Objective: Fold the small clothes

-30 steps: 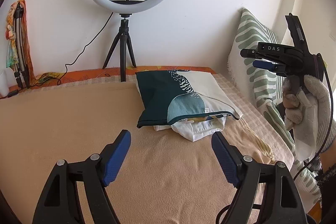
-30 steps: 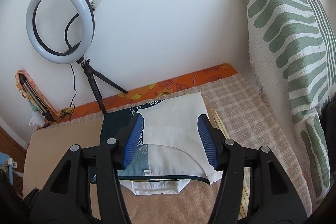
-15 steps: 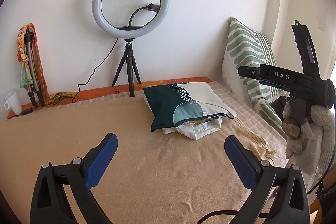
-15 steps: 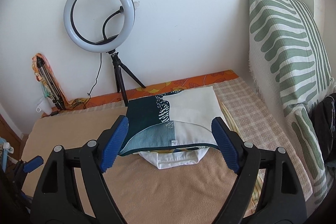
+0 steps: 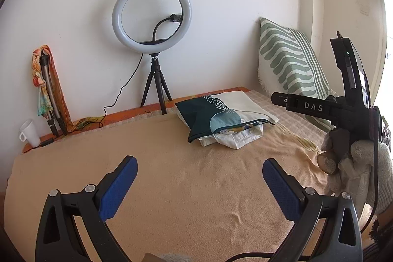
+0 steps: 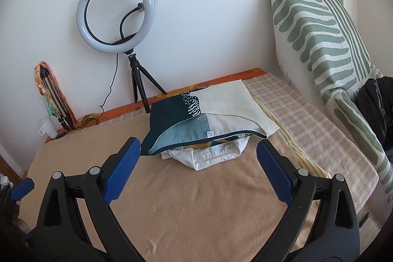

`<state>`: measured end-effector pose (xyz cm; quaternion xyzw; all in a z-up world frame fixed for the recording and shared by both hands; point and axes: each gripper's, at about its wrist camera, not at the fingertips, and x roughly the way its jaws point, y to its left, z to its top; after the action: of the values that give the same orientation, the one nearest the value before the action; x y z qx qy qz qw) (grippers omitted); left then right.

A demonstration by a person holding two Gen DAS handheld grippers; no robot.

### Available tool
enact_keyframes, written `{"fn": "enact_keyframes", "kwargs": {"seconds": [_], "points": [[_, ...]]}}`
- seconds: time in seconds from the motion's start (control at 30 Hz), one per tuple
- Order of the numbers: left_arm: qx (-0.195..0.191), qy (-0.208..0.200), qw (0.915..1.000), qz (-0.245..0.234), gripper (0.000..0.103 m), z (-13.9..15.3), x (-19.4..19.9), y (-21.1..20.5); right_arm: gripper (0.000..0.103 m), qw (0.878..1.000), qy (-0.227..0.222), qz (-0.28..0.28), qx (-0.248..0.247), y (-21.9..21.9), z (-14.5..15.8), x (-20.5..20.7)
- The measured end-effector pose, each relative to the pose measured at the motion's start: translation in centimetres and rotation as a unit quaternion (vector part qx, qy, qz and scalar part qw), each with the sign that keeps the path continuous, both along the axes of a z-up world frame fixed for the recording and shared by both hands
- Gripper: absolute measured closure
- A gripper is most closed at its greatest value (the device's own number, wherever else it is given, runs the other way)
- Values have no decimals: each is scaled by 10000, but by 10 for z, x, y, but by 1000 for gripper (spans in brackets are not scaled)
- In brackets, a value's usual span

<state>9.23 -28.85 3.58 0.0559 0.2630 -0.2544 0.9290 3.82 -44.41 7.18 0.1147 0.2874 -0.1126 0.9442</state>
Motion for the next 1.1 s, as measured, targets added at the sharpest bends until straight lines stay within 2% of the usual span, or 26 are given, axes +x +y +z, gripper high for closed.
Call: {"fn": "enact_keyframes", "kwargs": {"seconds": [0.13,0.23,0.37,0.7,1.1], "points": [[68,177,9998,-2,0,-8,-1,4,3,9999,-33,-128,-30,4,-7,-5],[59,327,9994,52,0,-14,1,8,0,9990,-258,-360,76,2,-6,-10],[148,305,9994,115,0,-19,2,10,0,9970,-469,-606,69,0,-7,-15],[184,273,9992,204,0,-19,1,17,0,9980,-238,-590,6,2,-26,-9],[192,257,9992,227,0,-21,0,18,0,9979,-209,-609,106,4,-33,-7]]}}
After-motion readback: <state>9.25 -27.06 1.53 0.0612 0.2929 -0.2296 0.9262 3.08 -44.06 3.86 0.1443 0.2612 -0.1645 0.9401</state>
